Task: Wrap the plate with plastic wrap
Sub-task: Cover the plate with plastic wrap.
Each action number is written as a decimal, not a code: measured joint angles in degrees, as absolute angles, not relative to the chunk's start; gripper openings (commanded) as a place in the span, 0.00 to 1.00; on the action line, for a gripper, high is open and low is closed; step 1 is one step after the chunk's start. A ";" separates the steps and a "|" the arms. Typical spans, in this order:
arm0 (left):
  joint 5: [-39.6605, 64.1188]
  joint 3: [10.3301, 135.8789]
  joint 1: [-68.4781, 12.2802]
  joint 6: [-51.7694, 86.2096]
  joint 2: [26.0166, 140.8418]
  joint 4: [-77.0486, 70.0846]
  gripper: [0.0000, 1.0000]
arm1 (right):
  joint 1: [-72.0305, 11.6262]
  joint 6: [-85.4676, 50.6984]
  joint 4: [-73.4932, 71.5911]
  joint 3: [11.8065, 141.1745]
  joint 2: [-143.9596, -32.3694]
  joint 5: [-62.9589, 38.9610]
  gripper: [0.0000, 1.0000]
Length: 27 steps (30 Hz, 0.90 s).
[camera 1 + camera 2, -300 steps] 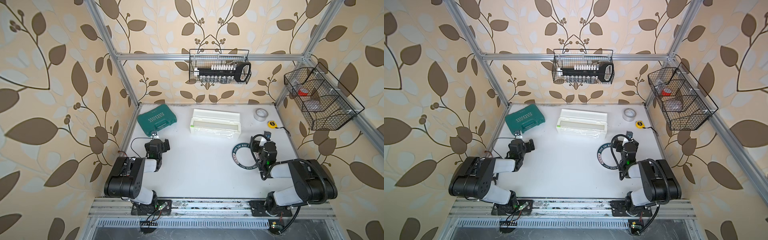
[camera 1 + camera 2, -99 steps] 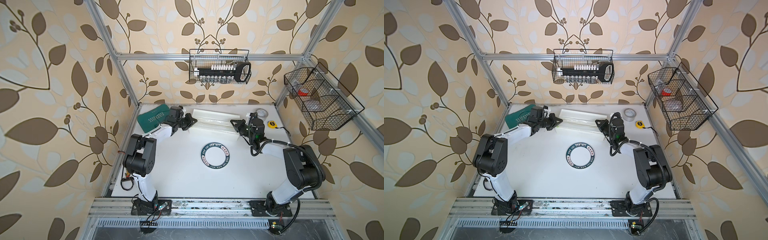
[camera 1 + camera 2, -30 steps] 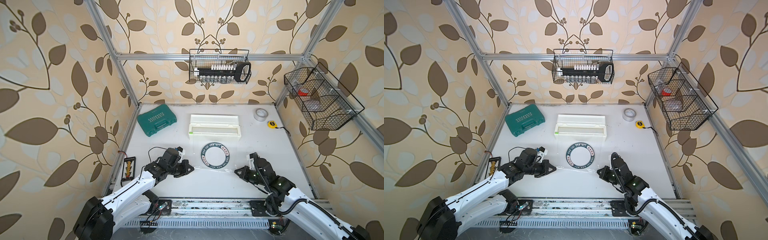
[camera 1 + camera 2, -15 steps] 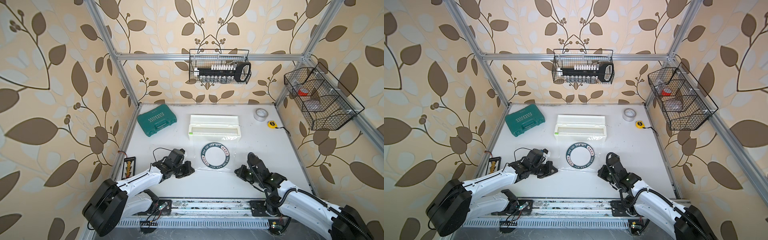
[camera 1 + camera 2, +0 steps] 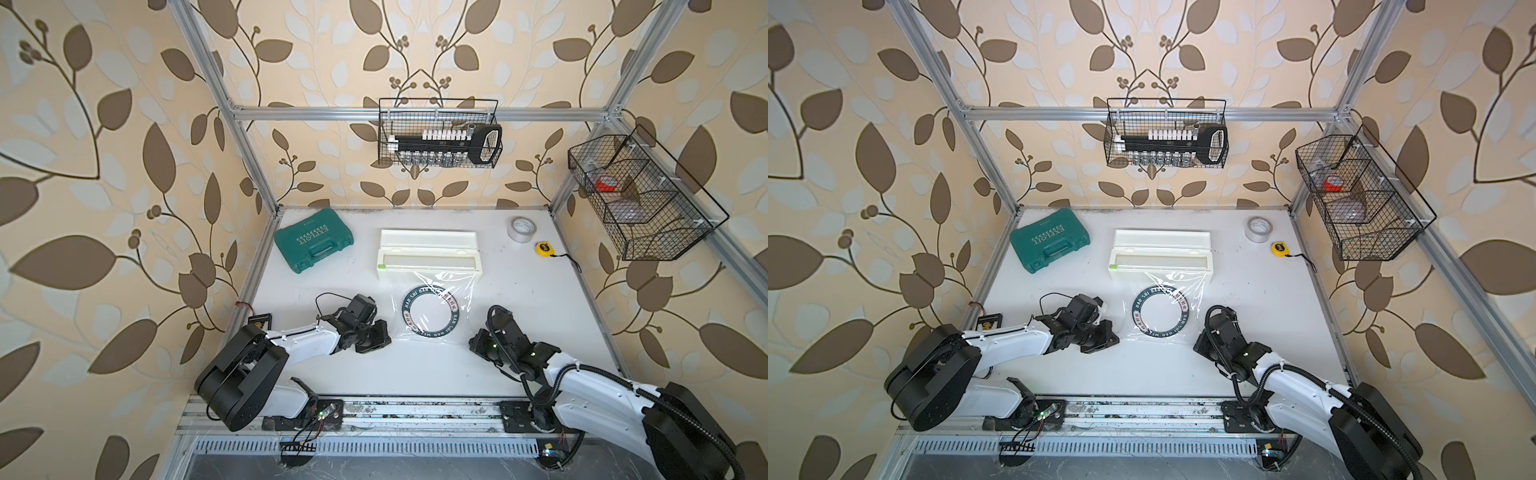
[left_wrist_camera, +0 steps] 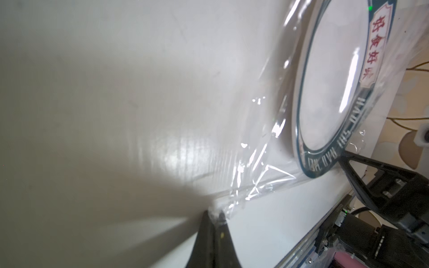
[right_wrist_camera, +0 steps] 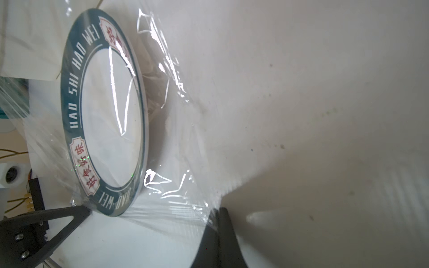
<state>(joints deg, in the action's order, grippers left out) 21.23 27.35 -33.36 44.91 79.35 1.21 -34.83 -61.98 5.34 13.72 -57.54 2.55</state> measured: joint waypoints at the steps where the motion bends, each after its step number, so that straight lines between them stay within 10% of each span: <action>1: 20.73 28.18 -33.41 44.91 80.47 1.06 0.00 | -34.81 -62.02 4.84 14.00 -58.28 3.27 0.00; 27: 16.82 44.49 -32.27 46.11 99.81 -8.47 0.00 | -29.54 -62.63 -20.97 18.00 -79.61 9.02 0.00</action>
